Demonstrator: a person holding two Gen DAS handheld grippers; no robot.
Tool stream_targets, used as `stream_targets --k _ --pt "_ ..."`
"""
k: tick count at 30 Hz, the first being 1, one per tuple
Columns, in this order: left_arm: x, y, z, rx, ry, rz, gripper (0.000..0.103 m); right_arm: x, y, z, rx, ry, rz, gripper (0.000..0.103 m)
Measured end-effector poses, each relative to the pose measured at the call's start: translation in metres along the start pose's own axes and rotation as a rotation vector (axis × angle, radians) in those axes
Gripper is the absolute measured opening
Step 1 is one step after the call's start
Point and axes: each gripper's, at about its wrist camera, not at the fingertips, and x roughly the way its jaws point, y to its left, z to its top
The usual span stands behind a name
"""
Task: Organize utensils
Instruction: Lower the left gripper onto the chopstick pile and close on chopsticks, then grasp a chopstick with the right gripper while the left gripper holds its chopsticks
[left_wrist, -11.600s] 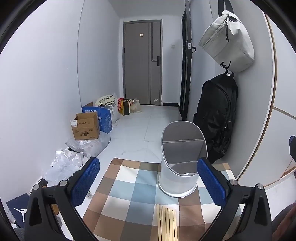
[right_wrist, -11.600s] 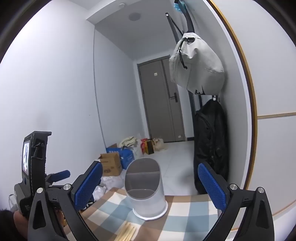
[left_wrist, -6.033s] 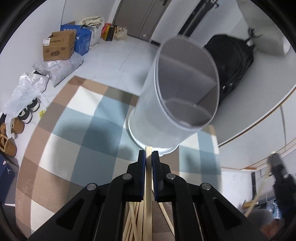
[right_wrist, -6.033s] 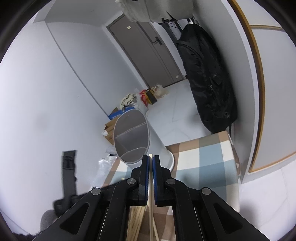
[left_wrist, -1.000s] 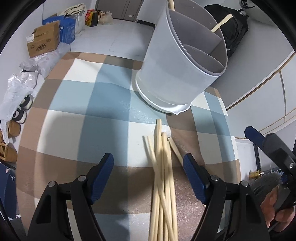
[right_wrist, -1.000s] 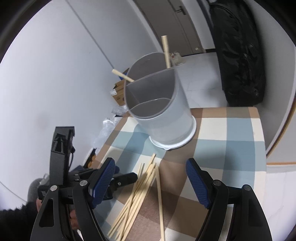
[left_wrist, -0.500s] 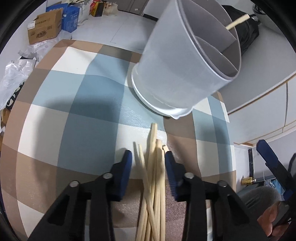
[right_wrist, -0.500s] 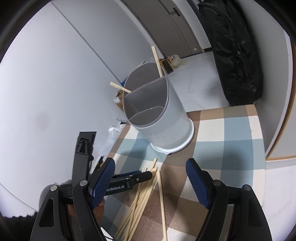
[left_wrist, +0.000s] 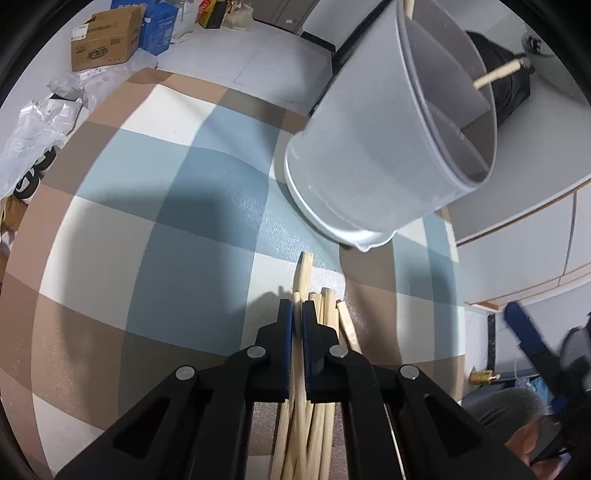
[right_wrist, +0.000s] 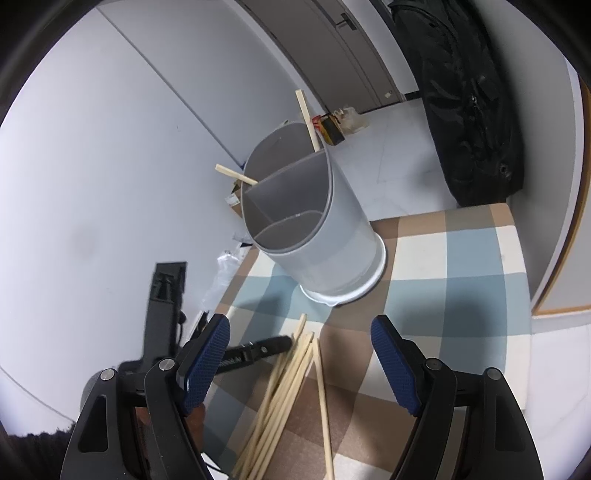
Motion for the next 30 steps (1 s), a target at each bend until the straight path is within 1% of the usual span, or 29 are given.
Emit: stream_targets --k 2,3,5,6,7,9,12,13,17,19,23,25,27,29,30 --pt "-0.009 0.001 0.001 -0.002 -0.021 -0.007 0.001 0.004 0.001 -0.002 -0.009 0.019 -0.011 0.079" --pt "-0.014 0.002 0.001 -0.006 -0.031 -0.017 0.001 0.007 0.002 -0.003 -0.017 0.031 -0.018 0.077" --pt "-0.019 -0.001 0.003 -0.008 -0.048 -0.03 0.001 0.016 0.004 -0.006 -0.041 0.065 -0.044 0.067" --pt "-0.023 -0.001 0.003 -0.009 -0.056 -0.033 0.001 0.022 0.006 -0.008 -0.058 0.089 -0.067 0.058" --pt "-0.027 0.001 0.004 -0.011 -0.063 -0.039 0.001 0.029 0.008 -0.01 -0.075 0.119 -0.085 0.05" --pt "-0.033 0.002 0.005 -0.012 -0.084 -0.042 0.001 0.041 0.009 -0.014 -0.098 0.167 -0.106 0.045" --pt "-0.044 0.001 0.006 -0.01 -0.113 -0.056 0.0 0.059 0.014 -0.018 -0.153 0.232 -0.121 0.04" --pt "-0.045 -0.001 0.007 -0.007 -0.12 -0.062 0.0 0.064 0.016 -0.019 -0.176 0.246 -0.13 0.04" --pt "-0.051 -0.008 0.009 0.024 -0.16 -0.053 0.001 0.085 0.027 -0.022 -0.287 0.309 -0.184 0.037" --pt "-0.049 -0.011 0.009 0.035 -0.169 -0.052 0.001 0.094 0.031 -0.024 -0.328 0.341 -0.2 0.032" --pt "-0.051 -0.01 0.009 0.048 -0.177 -0.048 0.001 0.113 0.038 -0.026 -0.431 0.42 -0.254 0.031" --pt "-0.055 -0.011 0.01 0.058 -0.189 -0.049 0.001 0.12 0.04 -0.026 -0.465 0.445 -0.279 0.03" --pt "-0.061 -0.01 0.011 0.06 -0.204 -0.06 0.001 0.123 0.04 -0.023 -0.481 0.454 -0.28 0.03" --pt "-0.068 -0.01 0.011 0.072 -0.227 -0.056 0.001 0.125 0.041 -0.022 -0.488 0.461 -0.285 0.026" --pt "-0.071 -0.011 0.011 0.077 -0.238 -0.056 0.001 0.127 0.042 -0.022 -0.495 0.46 -0.301 0.019"
